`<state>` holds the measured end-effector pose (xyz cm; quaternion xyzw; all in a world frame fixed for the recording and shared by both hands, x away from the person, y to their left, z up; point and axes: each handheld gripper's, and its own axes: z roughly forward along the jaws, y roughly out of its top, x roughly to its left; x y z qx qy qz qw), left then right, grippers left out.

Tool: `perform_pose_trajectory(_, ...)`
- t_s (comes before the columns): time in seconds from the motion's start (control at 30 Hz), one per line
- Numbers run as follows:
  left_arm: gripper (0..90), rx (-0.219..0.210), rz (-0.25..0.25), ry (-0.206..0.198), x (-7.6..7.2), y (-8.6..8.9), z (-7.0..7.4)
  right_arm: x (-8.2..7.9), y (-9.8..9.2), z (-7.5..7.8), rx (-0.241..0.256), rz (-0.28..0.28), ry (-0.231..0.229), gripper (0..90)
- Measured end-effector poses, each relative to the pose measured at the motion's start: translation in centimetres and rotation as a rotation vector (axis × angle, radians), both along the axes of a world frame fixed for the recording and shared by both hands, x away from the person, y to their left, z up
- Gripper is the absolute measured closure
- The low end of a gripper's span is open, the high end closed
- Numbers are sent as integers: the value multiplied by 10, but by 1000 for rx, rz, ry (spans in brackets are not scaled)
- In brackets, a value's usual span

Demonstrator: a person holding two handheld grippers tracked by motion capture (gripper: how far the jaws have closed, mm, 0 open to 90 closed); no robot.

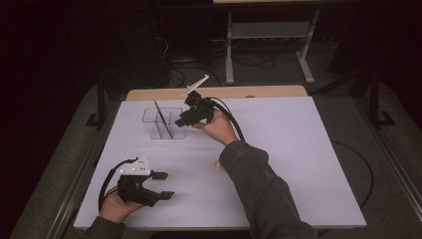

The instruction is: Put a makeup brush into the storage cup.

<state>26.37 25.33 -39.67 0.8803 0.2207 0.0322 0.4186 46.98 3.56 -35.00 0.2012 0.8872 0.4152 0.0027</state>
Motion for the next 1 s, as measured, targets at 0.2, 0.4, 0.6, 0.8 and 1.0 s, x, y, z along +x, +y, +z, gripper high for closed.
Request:
perform_pose_trajectory(0.2,301,-1,4,4,0,-1,-1,-2,-10,-1,5,-7,2,551)
perform_pose_trajectory(0.4,298,-4,3,2,0,-2,-1,-6,-21,-2,8,-20,3,539)
perform_pose_trajectory(0.6,298,-4,3,3,1,-3,-1,-9,-31,-4,12,-23,5,524)
perform_pose_trajectory(0.8,297,0,0,1,1,-2,-1,-13,-41,-5,16,-37,0,517)
perform_pose_trajectory(1.0,292,-5,13,10,1,-2,-2,-16,-50,-5,13,-49,10,504)
